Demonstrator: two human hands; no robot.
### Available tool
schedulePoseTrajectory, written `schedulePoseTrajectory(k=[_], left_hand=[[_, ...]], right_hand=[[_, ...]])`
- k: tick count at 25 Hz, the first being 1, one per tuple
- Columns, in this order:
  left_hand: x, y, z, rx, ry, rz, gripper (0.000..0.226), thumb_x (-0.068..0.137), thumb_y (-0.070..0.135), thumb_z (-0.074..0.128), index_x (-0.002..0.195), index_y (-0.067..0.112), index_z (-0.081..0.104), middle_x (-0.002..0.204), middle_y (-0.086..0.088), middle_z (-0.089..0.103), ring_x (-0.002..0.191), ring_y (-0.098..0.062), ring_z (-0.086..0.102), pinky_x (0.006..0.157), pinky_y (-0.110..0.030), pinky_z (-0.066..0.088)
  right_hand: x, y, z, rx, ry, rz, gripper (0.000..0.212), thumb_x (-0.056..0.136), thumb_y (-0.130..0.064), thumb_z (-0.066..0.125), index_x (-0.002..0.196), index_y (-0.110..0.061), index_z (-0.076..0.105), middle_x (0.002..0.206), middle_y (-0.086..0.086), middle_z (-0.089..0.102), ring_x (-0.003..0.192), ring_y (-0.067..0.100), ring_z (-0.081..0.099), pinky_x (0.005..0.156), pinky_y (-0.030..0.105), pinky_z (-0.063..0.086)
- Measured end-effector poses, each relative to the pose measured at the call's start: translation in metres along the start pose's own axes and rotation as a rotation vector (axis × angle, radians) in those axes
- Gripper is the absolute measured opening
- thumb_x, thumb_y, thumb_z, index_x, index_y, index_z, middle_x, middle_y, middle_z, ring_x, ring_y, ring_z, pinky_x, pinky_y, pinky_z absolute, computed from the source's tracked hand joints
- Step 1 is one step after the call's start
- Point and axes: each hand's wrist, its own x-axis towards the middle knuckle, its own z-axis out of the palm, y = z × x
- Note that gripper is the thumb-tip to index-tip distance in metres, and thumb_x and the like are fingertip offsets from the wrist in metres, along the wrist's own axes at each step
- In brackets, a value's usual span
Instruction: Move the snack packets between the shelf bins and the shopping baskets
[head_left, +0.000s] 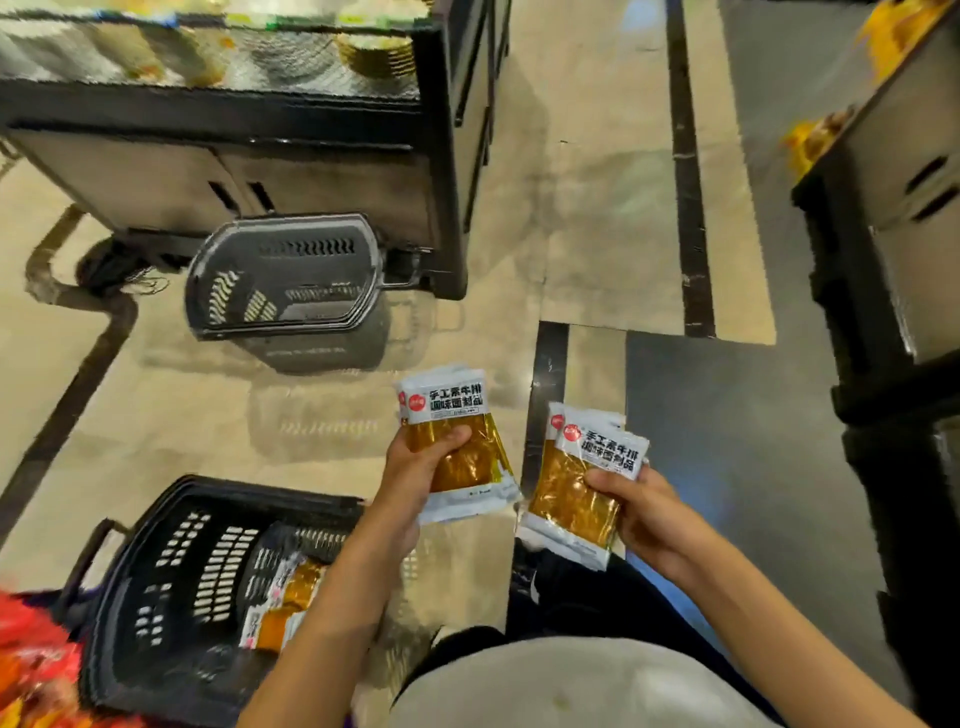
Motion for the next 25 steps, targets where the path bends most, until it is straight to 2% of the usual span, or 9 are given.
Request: schedulePoseTrajectory(k=[5, 7, 10, 13, 15, 18, 20, 21, 25], left_hand=[[0.061, 0.023, 0.134, 0.115, -0.164, -0.047, 0.039, 0.079, 0.011, 0.069, 0.117, 0.012, 0.058, 0.109, -0.013, 0.069, 0.098, -0.029, 0.066, 0.090, -0.043, 0.051], [0.078, 0.032, 0.176, 0.111, -0.187, -0.049, 0.038, 0.080, 0.011, 0.068, 0.116, 0.012, 0.058, 0.107, -0.012, 0.069, 0.093, -0.026, 0.067, 0.082, -0.038, 0.054], [0.098, 0.047, 0.218, 0.120, -0.207, -0.059, 0.040, 0.080, 0.011, 0.067, 0.118, 0.012, 0.057, 0.106, -0.010, 0.069, 0.092, -0.023, 0.067, 0.071, -0.031, 0.057], [0.134, 0.066, 0.259, 0.142, -0.200, -0.097, 0.053, 0.072, 0.017, 0.072, 0.122, 0.012, 0.056, 0.111, -0.012, 0.069, 0.100, -0.029, 0.066, 0.085, -0.041, 0.054], [0.165, 0.083, 0.287, 0.174, -0.200, -0.107, 0.055, 0.070, 0.020, 0.072, 0.122, 0.014, 0.057, 0.112, -0.012, 0.068, 0.102, -0.030, 0.065, 0.091, -0.045, 0.051], [0.232, 0.120, 0.351, 0.200, -0.244, -0.088, 0.036, 0.081, 0.012, 0.068, 0.116, 0.016, 0.058, 0.107, -0.009, 0.070, 0.092, -0.024, 0.068, 0.074, -0.035, 0.057], [0.273, 0.153, 0.402, 0.226, -0.293, -0.087, 0.028, 0.083, 0.009, 0.066, 0.109, 0.019, 0.059, 0.099, -0.005, 0.070, 0.081, -0.017, 0.069, 0.059, -0.027, 0.057], [0.292, 0.170, 0.429, 0.260, -0.323, -0.089, 0.029, 0.083, 0.009, 0.066, 0.109, 0.020, 0.059, 0.099, -0.004, 0.070, 0.080, -0.016, 0.069, 0.058, -0.026, 0.057], [0.359, 0.233, 0.539, 0.383, -0.446, -0.079, 0.048, 0.080, 0.015, 0.069, 0.125, 0.016, 0.053, 0.116, -0.010, 0.066, 0.098, -0.025, 0.064, 0.074, -0.033, 0.053]], right_hand=[[0.021, -0.072, -0.087, 0.142, 0.173, -0.072, 0.061, 0.059, -0.010, 0.074, 0.117, -0.004, 0.058, 0.109, 0.015, 0.069, 0.101, 0.030, 0.065, 0.089, 0.044, 0.052], [0.032, -0.109, -0.117, 0.160, 0.191, -0.097, 0.068, 0.052, -0.015, 0.082, 0.116, -0.006, 0.059, 0.107, 0.014, 0.070, 0.098, 0.028, 0.066, 0.086, 0.042, 0.054], [0.056, -0.162, -0.147, 0.194, 0.204, -0.146, 0.047, 0.063, -0.007, 0.069, 0.109, -0.007, 0.060, 0.098, 0.011, 0.072, 0.086, 0.022, 0.069, 0.072, 0.035, 0.059], [0.096, -0.217, -0.171, 0.224, 0.246, -0.160, 0.027, 0.078, 0.000, 0.062, 0.103, -0.008, 0.061, 0.093, 0.009, 0.072, 0.082, 0.020, 0.069, 0.066, 0.031, 0.060], [0.125, -0.251, -0.181, 0.229, 0.260, -0.165, 0.023, 0.081, 0.001, 0.060, 0.101, -0.010, 0.062, 0.090, 0.006, 0.074, 0.081, 0.018, 0.069, 0.066, 0.031, 0.060], [0.179, -0.314, -0.201, 0.270, 0.292, -0.191, 0.030, 0.076, -0.001, 0.062, 0.105, -0.011, 0.062, 0.091, 0.005, 0.074, 0.085, 0.019, 0.069, 0.066, 0.030, 0.059], [0.207, -0.355, -0.213, 0.326, 0.334, -0.206, 0.029, 0.081, 0.001, 0.060, 0.106, -0.012, 0.062, 0.096, 0.006, 0.072, 0.092, 0.021, 0.066, 0.070, 0.033, 0.058], [0.218, -0.373, -0.220, 0.362, 0.357, -0.210, 0.028, 0.082, 0.002, 0.059, 0.106, -0.013, 0.061, 0.098, 0.006, 0.071, 0.094, 0.022, 0.065, 0.073, 0.036, 0.056], [0.250, -0.432, -0.249, 0.505, 0.478, -0.238, 0.037, 0.077, 0.000, 0.062, 0.111, -0.012, 0.060, 0.091, 0.003, 0.074, 0.093, 0.025, 0.064, 0.092, 0.051, 0.047]])
